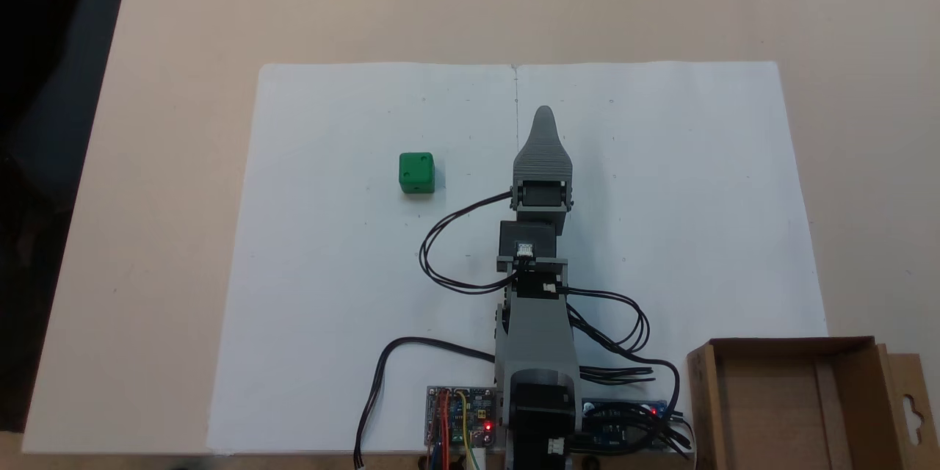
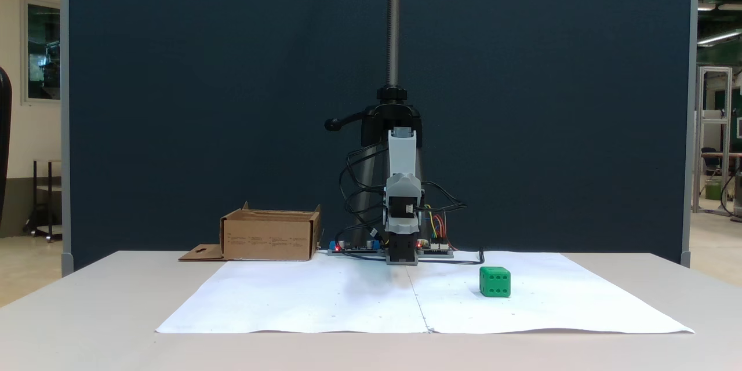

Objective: Grasp a green dice and put it in the bin.

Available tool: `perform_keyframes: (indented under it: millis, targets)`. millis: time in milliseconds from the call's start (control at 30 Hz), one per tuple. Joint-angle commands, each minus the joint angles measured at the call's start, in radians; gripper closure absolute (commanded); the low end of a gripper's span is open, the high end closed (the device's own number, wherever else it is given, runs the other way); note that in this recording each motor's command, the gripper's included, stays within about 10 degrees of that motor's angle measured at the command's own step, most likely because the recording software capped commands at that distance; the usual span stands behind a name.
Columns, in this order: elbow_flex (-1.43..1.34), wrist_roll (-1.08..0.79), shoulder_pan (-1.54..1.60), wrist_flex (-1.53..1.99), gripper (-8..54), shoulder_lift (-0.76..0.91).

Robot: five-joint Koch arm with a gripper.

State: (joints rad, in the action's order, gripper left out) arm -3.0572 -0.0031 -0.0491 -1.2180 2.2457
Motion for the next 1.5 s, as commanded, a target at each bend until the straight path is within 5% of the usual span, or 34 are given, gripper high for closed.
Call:
perform_keyframes:
  millis: [0,1067,1467]
  targets:
    - [-0.074,-0.018,-0.006,-0.02,2.5,0.115]
    - [-0.071,-0.021,-0.006,-0.04,2.6,0.12]
    - [0.143,-0.026,-0.064,0.15,6.7,0.115]
